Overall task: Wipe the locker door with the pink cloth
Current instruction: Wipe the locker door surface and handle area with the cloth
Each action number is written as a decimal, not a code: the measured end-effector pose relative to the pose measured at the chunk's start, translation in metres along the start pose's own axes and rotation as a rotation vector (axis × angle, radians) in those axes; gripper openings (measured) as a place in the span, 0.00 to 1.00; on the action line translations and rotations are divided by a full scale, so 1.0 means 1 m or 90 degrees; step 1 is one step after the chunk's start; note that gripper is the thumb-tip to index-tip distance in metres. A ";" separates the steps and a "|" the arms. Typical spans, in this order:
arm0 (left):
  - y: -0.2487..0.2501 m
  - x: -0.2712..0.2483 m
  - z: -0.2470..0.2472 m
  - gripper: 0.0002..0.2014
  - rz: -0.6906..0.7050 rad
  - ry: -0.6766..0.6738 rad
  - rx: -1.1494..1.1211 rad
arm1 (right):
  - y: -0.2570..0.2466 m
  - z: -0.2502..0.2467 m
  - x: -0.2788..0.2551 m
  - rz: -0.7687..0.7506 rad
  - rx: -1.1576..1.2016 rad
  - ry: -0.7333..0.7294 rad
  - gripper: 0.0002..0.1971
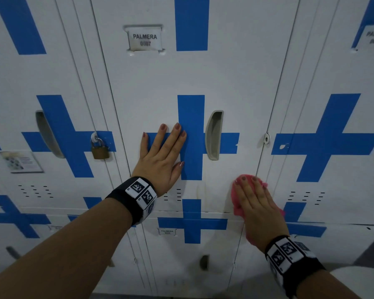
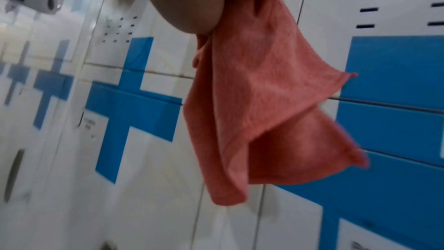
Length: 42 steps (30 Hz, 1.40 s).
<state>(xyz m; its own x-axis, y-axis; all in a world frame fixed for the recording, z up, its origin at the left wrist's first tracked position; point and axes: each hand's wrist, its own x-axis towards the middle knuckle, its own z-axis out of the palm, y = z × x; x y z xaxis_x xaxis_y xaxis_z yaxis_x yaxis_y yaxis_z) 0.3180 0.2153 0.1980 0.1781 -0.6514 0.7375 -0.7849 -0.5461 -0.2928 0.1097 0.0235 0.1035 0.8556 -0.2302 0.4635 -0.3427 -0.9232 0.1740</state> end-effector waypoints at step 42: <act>0.000 0.000 0.000 0.39 0.001 -0.003 -0.005 | -0.069 -0.050 0.073 -0.187 0.026 0.089 0.39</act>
<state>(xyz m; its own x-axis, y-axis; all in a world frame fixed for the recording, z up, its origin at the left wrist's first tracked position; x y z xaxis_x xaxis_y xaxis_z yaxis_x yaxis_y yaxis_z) 0.3180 0.2154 0.1979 0.1793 -0.6549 0.7342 -0.7894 -0.5411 -0.2899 0.1765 0.0858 0.1692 0.8528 0.0894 0.5145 -0.0710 -0.9562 0.2839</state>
